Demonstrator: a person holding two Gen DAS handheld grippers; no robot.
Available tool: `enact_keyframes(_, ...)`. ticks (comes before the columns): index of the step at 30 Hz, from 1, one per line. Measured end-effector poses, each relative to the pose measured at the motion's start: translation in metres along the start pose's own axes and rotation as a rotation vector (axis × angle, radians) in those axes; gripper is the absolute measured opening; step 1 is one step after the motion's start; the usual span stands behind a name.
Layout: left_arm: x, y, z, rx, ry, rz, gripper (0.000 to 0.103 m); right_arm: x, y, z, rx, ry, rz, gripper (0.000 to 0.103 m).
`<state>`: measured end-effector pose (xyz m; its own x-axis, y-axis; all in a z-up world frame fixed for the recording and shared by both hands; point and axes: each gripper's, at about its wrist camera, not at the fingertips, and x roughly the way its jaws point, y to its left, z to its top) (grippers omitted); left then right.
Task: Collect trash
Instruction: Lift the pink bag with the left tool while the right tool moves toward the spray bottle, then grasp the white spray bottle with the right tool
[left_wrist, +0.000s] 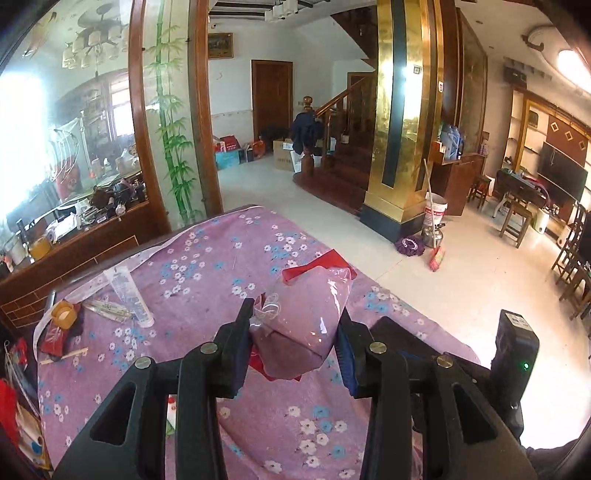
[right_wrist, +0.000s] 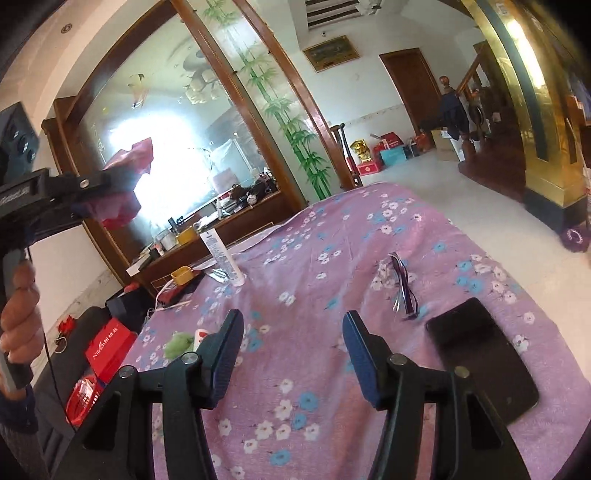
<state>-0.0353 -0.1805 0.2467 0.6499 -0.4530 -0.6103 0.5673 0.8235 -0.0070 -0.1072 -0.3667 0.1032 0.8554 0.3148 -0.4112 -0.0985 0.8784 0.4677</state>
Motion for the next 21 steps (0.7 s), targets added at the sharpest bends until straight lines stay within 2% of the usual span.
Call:
enact_keyframes(3, -0.006, 0.020, -0.023, -0.046, 0.011, 0.011, 0.038, 0.024, 0.016, -0.011, -0.016, 0.101, 0.048, 0.061)
enact_keyframes(7, -0.017, 0.069, -0.062, -0.136, 0.038, 0.088, 0.038, 0.069, 0.050, -0.031, -0.053, 0.249, 0.117, 0.061)
enact_keyframes(10, -0.032, 0.112, -0.098, -0.210, 0.034, 0.190, 0.038, 0.103, 0.082, -0.039, -0.092, 0.334, 0.163, 0.061)
enact_keyframes(13, -0.046, 0.152, -0.141, -0.292, 0.039, 0.289, 0.038, 0.135, 0.114, -0.044, -0.128, 0.392, 0.173, 0.059)
enact_keyframes(14, -0.050, 0.163, -0.154, -0.323, 0.042, 0.300, 0.038, 0.146, 0.124, -0.045, -0.136, 0.410, 0.177, 0.054)
enact_keyframes(17, -0.054, 0.197, -0.199, -0.423, 0.055, 0.333, 0.038, 0.178, 0.151, -0.047, -0.165, 0.443, 0.167, 0.044)
enact_keyframes(21, -0.050, 0.221, -0.244, -0.495, 0.072, 0.352, 0.038, 0.221, 0.178, -0.052, -0.262, 0.446, 0.059, 0.044)
